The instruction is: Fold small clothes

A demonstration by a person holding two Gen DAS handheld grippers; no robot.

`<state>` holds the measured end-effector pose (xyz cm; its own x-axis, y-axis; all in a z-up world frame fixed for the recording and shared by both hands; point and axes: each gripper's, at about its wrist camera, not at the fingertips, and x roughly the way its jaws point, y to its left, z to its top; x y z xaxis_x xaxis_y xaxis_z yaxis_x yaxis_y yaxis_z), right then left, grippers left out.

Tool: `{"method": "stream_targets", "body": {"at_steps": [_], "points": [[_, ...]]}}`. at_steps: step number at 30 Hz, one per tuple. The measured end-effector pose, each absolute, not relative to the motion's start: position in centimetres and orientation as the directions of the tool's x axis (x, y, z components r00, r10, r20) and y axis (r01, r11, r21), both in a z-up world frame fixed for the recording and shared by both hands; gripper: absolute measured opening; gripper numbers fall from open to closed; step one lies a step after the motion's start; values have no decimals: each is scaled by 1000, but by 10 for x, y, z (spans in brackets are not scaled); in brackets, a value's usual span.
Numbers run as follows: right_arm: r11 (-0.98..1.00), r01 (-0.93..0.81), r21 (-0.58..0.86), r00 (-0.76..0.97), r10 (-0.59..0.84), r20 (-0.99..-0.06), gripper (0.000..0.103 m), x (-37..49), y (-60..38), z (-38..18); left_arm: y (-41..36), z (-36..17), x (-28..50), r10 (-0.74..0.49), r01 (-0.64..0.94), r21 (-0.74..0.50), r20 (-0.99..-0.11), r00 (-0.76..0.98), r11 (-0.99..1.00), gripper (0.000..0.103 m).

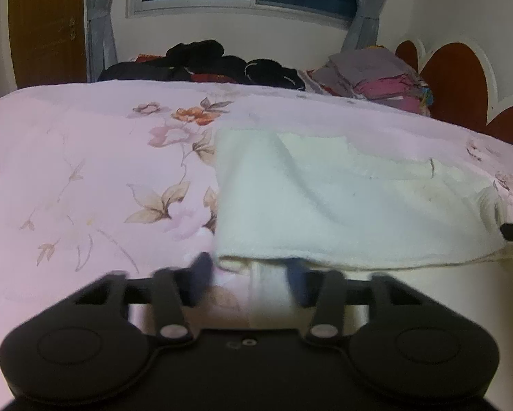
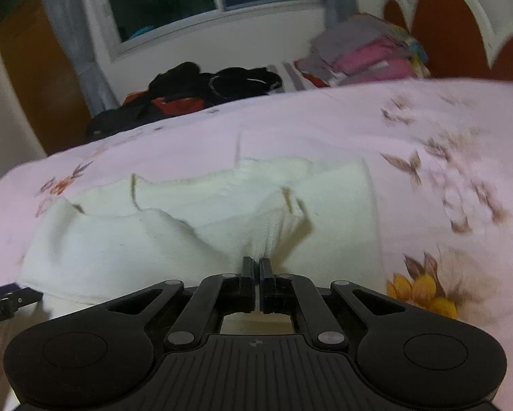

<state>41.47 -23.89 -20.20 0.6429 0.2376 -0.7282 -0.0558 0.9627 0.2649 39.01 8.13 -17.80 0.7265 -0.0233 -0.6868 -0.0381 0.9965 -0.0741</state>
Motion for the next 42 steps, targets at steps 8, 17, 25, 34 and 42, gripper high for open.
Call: {"method": "stream_targets", "body": {"at_steps": [8, 17, 25, 34, 42], "points": [[947, -5, 320, 646, 247, -722, 49, 413, -253, -202, 81, -177, 386, -32, -22, -73, -666, 745, 997, 14], [937, 35, 347, 643, 245, -726, 25, 424, -253, -212, 79, -178, 388, -26, -21, -61, -672, 740, 998, 14], [957, -17, 289, 745, 205, -634, 3, 411, -251, -181, 78, -180, 389, -20, -21, -52, -679, 734, 998, 14], [959, -9, 283, 637, 224, -738, 4, 403, -267, -202, 82, -179, 390, -36, -24, -77, -687, 725, 997, 14], [964, 15, 266, 678, 185, -711, 4, 403, -283, -184, 98, -155, 375, -100, -30, -176, -682, 724, 984, 28]]}}
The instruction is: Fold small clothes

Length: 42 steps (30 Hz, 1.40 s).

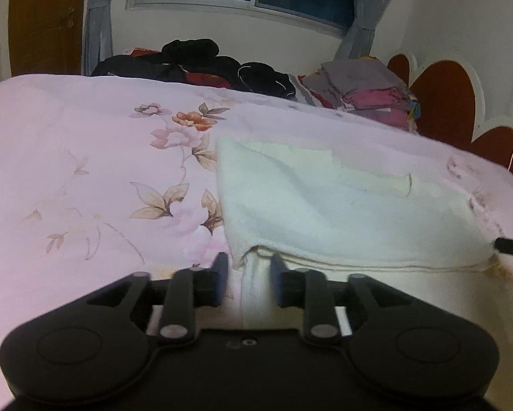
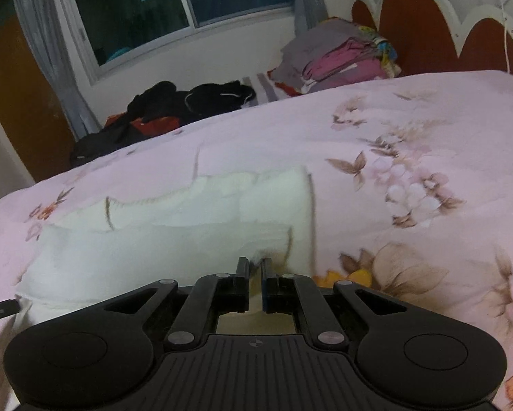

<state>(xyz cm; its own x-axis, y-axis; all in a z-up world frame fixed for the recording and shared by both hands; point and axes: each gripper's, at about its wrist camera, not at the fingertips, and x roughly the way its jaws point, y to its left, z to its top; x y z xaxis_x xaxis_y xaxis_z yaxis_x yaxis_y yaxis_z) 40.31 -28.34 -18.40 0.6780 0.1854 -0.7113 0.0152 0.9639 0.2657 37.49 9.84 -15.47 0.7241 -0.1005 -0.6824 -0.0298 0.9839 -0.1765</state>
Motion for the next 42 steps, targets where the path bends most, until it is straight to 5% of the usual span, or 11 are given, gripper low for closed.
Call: {"method": "stream_targets", "body": {"at_steps": [5, 8, 9, 14, 20, 22, 27, 30, 38, 41, 42], "points": [[960, 50, 276, 683, 168, -710, 9, 403, -293, -184, 102, -145, 380, -111, -42, -207, -674, 731, 977, 29], [959, 57, 277, 684, 164, -711, 52, 406, -294, -184, 103, -148, 394, -118, -59, -230, -682, 722, 971, 29], [960, 48, 275, 696, 166, -699, 55, 407, -293, -183, 102, -149, 399, -119, -63, -236, -684, 720, 970, 31], [962, 39, 271, 691, 170, -703, 55, 429, -289, -190, 100, -159, 429, -109, -86, -237, -700, 706, 968, 37], [975, 14, 221, 662, 157, -733, 47, 451, -274, -207, 102, -164, 461, -96, -119, -254, -695, 713, 960, 65], [975, 2, 221, 641, 168, -749, 22, 455, -270, -214, 104, -170, 475, -107, -127, -267, -711, 695, 955, 64], [982, -43, 183, 650, 167, -742, 9, 453, -262, -213, 112, -185, 489, -125, -162, -317, -717, 686, 934, 39], [989, -56, 140, 704, 138, -696, 9, 449, -260, -202, 118, -187, 486, -88, -199, -318, -700, 709, 927, 15], [993, -38, 108, 675, 105, -730, 10, 455, -264, -217, 108, -185, 482, -34, -171, -224, -695, 718, 959, 19], [993, 22, 119, 713, 68, -698, 44, 449, -273, -205, 106, -176, 475, -1, -179, -191, -686, 727, 965, 34], [990, 21, 138, 731, 79, -678, 44, 445, -276, -201, 105, -173, 470, 4, -188, -196, -682, 732, 962, 35]]}}
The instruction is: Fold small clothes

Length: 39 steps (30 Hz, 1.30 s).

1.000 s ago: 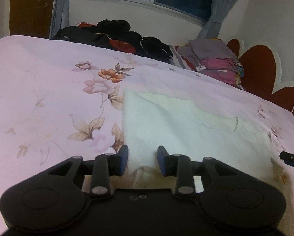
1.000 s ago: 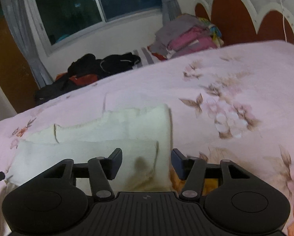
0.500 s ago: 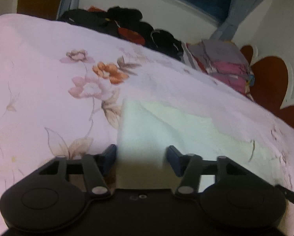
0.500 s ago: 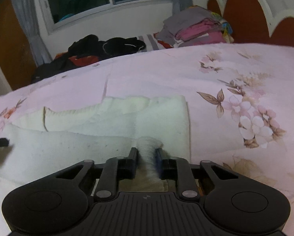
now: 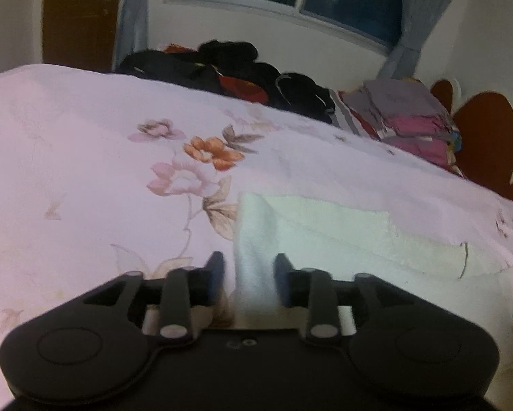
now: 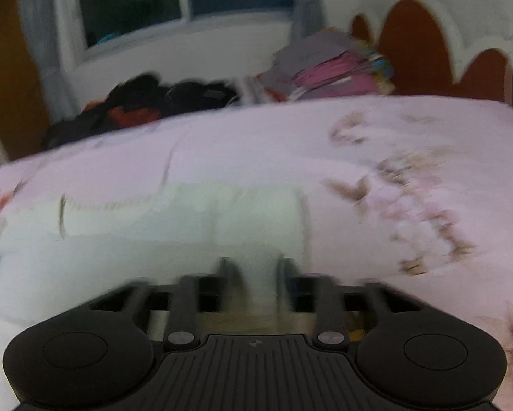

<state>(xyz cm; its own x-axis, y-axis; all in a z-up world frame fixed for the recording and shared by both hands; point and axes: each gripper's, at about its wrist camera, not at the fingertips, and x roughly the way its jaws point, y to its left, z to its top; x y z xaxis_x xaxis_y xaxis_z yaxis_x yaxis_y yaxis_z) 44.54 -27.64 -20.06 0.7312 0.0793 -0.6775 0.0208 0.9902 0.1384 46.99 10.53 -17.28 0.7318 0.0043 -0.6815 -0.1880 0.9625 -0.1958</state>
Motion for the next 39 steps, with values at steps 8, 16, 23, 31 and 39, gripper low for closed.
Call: {"method": "stream_targets", "body": {"at_steps": [8, 16, 23, 31, 39], "points": [[986, -82, 143, 725, 158, -671, 43, 427, -255, -194, 72, -163, 432, -83, -53, -183, -661, 746, 982, 44], [986, -109, 126, 654, 167, -737, 38, 423, -253, -221, 64, -181, 431, -137, 14, -179, -694, 707, 984, 45], [988, -129, 82, 639, 146, -755, 38, 426, -249, -222, 55, -181, 432, -92, 31, -99, -708, 700, 995, 45], [982, -142, 122, 633, 185, -751, 39, 401, -248, -202, 46, -149, 392, -111, 1, -155, -705, 701, 988, 46], [958, -218, 186, 616, 283, -735, 39, 362, -252, -189, 25, -154, 348, -122, -4, -166, -738, 663, 986, 47]]}}
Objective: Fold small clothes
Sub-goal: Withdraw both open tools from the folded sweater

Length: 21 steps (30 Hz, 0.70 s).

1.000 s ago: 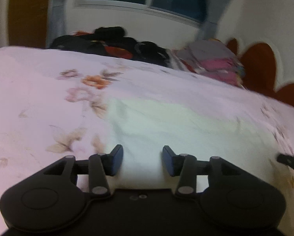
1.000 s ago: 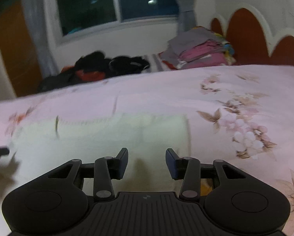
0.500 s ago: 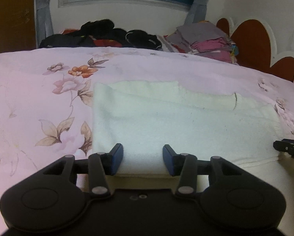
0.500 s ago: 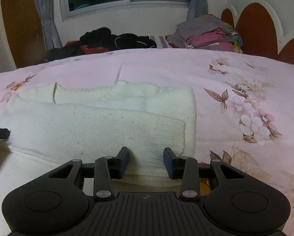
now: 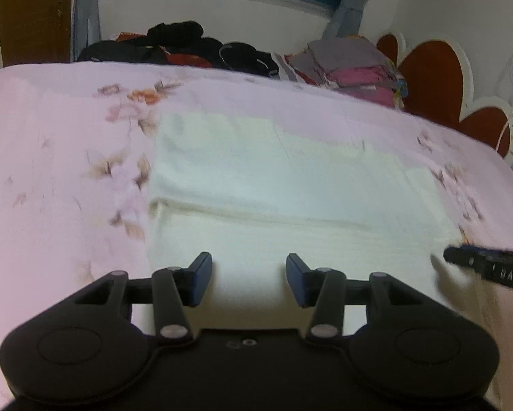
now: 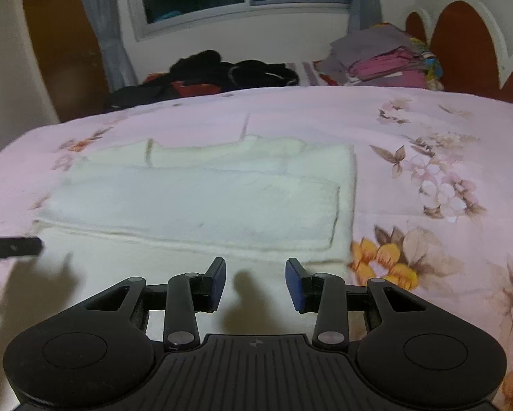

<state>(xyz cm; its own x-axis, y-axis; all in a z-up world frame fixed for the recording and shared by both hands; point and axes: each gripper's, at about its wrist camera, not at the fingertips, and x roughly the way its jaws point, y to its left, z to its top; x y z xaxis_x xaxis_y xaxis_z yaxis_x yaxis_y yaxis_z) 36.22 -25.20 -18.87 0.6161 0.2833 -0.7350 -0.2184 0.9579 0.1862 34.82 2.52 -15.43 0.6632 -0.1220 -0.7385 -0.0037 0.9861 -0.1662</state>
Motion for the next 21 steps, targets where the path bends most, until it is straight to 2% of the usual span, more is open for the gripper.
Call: {"method": "stream_targets", "body": {"at_steps": [10, 16, 21], "points": [[922, -295, 250, 565, 379, -733, 39, 328, -248, -186, 5, -153, 316, -67, -45, -126, -764, 642, 991, 47], [925, -289, 246, 545, 370, -753, 39, 307, -244, -184, 1, -147, 302, -42, -31, -80, -770, 637, 996, 52], [936, -254, 242, 558, 346, -754, 39, 284, -241, -177, 3, -145, 288, -70, 16, -79, -758, 649, 997, 58]]}}
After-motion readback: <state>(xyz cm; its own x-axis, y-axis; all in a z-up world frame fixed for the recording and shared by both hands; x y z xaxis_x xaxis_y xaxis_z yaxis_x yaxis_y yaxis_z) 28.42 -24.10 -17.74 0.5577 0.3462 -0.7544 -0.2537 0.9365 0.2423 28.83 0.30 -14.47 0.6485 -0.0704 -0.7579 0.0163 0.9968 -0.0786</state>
